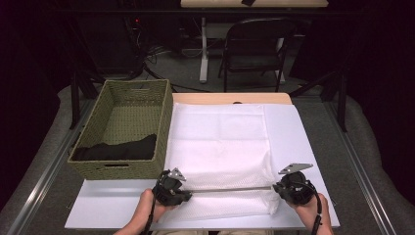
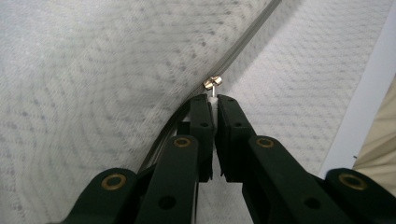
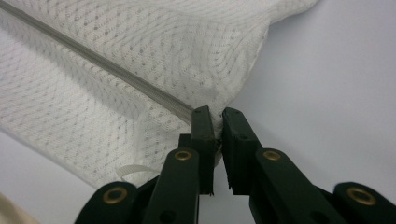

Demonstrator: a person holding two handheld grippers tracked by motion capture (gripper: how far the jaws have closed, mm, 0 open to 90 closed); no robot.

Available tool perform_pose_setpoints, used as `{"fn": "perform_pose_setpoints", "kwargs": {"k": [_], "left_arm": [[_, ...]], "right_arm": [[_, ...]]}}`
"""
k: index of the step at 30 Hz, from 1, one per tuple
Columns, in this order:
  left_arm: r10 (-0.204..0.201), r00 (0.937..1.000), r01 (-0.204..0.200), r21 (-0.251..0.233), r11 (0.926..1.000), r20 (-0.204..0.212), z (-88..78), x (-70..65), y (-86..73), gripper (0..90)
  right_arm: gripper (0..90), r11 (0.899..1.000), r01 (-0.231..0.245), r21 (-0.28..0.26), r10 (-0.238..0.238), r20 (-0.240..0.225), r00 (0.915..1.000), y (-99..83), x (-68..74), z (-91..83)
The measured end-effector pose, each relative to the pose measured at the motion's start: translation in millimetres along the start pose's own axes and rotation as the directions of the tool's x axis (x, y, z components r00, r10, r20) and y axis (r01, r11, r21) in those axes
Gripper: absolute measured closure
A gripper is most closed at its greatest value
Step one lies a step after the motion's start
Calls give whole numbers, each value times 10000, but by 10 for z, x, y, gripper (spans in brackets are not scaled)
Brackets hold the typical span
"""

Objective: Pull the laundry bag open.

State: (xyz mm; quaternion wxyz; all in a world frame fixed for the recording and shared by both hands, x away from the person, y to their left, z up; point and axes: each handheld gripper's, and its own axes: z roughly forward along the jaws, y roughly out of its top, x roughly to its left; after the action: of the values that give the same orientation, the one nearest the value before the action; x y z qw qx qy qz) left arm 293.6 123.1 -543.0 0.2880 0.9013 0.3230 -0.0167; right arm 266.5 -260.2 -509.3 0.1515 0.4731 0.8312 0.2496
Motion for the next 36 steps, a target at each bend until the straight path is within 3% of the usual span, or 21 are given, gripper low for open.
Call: {"fn": "perform_pose_setpoints", "kwargs": {"k": [5, 20, 36], "left_arm": [[-270, 9996, 270, 6, 9996, 9, -44, 35, -49, 857], [-286, 9994, 287, 23, 9996, -212, -155, 79, -145, 857], [-714, 9962, 727, 246, 9971, -506, -260, 175, -288, 857]], "right_arm": [[839, 10000, 3, 1, -3, 38, 10000, 1, -4, -12], [839, 10000, 44, 2, -44, 117, 9999, 5, 0, -24], [841, 10000, 71, -27, -71, 241, 9997, 11, 8, -35]]}}
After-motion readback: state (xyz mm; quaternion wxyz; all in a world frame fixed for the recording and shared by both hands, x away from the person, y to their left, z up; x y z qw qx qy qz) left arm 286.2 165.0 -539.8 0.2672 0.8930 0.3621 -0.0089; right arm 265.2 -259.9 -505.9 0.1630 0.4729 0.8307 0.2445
